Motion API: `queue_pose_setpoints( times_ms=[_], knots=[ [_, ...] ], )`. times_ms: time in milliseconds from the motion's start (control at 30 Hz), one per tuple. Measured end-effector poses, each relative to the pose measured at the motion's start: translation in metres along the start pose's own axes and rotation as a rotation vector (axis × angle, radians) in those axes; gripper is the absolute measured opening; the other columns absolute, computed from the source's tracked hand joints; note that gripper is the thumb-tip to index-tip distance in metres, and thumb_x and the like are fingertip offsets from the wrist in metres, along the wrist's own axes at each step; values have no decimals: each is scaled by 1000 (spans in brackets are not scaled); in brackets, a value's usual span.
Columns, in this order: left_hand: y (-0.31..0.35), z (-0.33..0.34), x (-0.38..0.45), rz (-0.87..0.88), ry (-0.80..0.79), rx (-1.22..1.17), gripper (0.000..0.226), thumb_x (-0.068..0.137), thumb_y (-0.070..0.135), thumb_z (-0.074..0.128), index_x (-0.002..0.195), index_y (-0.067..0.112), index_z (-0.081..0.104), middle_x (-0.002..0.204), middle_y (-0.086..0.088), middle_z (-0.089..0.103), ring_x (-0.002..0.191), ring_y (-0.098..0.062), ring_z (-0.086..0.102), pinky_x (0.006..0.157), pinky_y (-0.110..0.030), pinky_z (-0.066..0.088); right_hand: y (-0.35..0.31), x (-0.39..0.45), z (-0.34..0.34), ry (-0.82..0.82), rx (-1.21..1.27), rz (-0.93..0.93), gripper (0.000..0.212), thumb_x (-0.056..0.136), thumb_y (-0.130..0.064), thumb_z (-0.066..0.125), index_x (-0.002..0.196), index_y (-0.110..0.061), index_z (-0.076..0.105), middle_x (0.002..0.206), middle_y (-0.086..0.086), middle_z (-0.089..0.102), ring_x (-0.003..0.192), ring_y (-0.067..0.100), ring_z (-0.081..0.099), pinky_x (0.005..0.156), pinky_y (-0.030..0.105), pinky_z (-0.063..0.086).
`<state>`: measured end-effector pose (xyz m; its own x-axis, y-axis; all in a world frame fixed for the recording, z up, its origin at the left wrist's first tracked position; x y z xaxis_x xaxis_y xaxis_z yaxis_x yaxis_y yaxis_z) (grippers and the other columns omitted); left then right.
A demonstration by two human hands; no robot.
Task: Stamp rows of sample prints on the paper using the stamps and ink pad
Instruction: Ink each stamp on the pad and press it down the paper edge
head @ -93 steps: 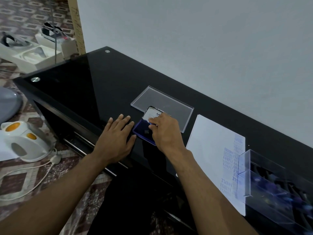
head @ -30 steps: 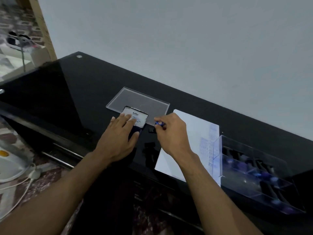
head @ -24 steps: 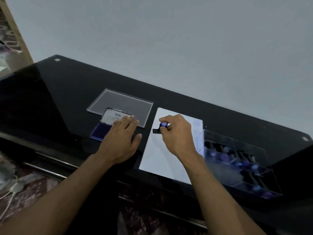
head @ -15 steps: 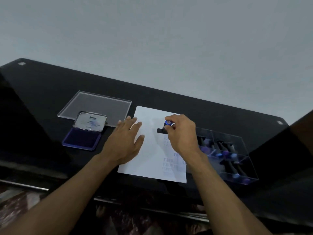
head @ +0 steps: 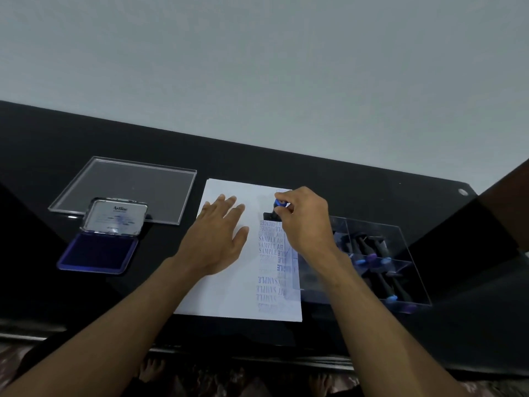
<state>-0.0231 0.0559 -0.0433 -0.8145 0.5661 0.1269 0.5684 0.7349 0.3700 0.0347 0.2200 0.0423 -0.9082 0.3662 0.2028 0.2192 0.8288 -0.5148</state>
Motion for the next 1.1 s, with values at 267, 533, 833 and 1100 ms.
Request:
queue_pose_setpoints(
  times_ms=[267,533,833,1100],
  knots=[
    [-6,8,22,30,-17,41,70,95,55,23,153,19,37,164,-4,26,154,-25,14,125,-46,11,5,16,10,-23,-73,-48,17,94,-14,64,106,-6,73,106,6,65,85,16,62,81,22,51],
    [-14,15,26,49,-21,95,69,96,55,22,153,20,39,164,-4,27,154,-26,15,125,-47,10,6,23,20,-37,-90,-81,15,93,-15,65,100,-5,74,99,8,67,81,17,64,80,22,52],
    [-16,18,26,58,-17,119,78,93,61,8,154,21,38,164,-4,26,154,-26,14,124,-45,8,4,23,23,-36,-110,-99,18,93,-18,66,104,-7,74,100,8,68,84,18,65,85,23,51],
    [-16,17,25,58,-15,115,77,94,59,9,154,19,37,165,-6,25,154,-26,13,125,-47,12,2,25,26,-78,-147,-109,15,94,-15,64,98,-4,74,97,11,69,82,20,66,81,28,55]
  ],
)
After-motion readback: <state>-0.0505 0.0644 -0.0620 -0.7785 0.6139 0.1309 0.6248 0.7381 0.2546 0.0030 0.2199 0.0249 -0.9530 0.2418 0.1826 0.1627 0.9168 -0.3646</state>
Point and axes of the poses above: each hand's wrist, its own x-axis towards the middle knuckle, its own z-axis out of the palm, y = z × x, the point moved 5 cm from there along x, towards the middle knuckle
